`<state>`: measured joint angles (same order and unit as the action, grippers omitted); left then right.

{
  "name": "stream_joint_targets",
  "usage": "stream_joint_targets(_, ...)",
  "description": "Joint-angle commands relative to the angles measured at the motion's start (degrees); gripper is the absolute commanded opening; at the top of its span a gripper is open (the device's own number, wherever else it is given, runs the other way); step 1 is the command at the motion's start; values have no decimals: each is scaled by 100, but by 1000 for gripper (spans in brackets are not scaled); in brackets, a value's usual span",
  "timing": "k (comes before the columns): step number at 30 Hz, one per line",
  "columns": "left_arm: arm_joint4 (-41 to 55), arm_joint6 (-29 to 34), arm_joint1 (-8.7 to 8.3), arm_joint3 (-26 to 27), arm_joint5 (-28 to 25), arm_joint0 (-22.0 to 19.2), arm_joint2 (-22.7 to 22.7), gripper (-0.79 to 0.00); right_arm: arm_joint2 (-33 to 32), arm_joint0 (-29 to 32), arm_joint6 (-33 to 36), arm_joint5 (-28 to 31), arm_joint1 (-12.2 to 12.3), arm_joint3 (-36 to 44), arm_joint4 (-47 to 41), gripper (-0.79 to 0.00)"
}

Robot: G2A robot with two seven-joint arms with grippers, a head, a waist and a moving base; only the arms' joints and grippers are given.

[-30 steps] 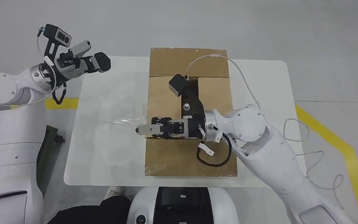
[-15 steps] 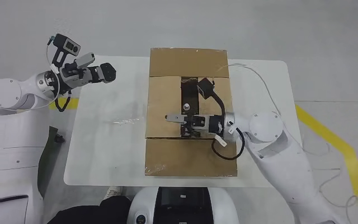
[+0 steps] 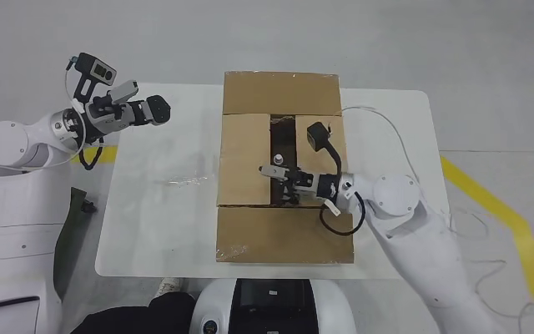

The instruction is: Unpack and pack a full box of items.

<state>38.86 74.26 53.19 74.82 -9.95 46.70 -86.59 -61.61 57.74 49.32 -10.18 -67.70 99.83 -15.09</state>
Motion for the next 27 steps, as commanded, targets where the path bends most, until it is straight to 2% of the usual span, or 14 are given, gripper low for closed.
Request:
stream_joint_targets(1, -9, -26, -5, 24, 3, 10, -2, 0, 140, -68, -130, 96, -42, -128, -91, 0)
stream_joint_targets(8, -48, -66, -35, 34, 44, 11, -51, 0, 469, -235, -437, 452, -189, -388, -684, 0)
stream_joint_targets(16, -54, -258, -45, 52, 49, -101, -37, 0, 780, -616, -710, 748, -345, -241, -891, 0)
stream_joint_targets(21, -12, -328, -44, 38, 54, -242, -2, 0, 1088, -1017, -863, 926, -484, -314, -901, 0)
stream_joint_targets(27, 0, -371, -33, -17, 75, -495, 117, 0, 1809, -1737, -1072, 1221, -801, -798, -975, 0)
